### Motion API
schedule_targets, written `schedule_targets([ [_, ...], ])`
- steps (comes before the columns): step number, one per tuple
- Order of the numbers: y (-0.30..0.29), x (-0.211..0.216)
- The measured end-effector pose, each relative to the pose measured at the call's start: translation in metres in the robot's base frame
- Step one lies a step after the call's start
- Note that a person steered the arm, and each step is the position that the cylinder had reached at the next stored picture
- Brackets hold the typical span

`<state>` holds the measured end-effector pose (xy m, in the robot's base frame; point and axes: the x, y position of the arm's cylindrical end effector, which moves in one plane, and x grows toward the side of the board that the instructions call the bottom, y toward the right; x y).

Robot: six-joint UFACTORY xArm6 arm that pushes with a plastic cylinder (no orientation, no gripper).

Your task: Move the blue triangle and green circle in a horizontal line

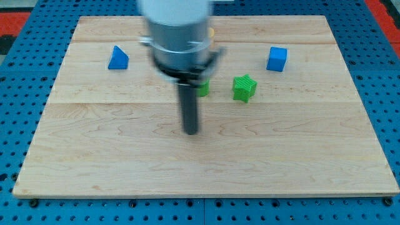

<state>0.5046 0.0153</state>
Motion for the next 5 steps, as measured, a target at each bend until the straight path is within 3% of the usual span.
schedule_targets([
  [1, 0.034, -0.039],
  [4, -0.036, -0.127],
  [5, -0.014, -0.137],
])
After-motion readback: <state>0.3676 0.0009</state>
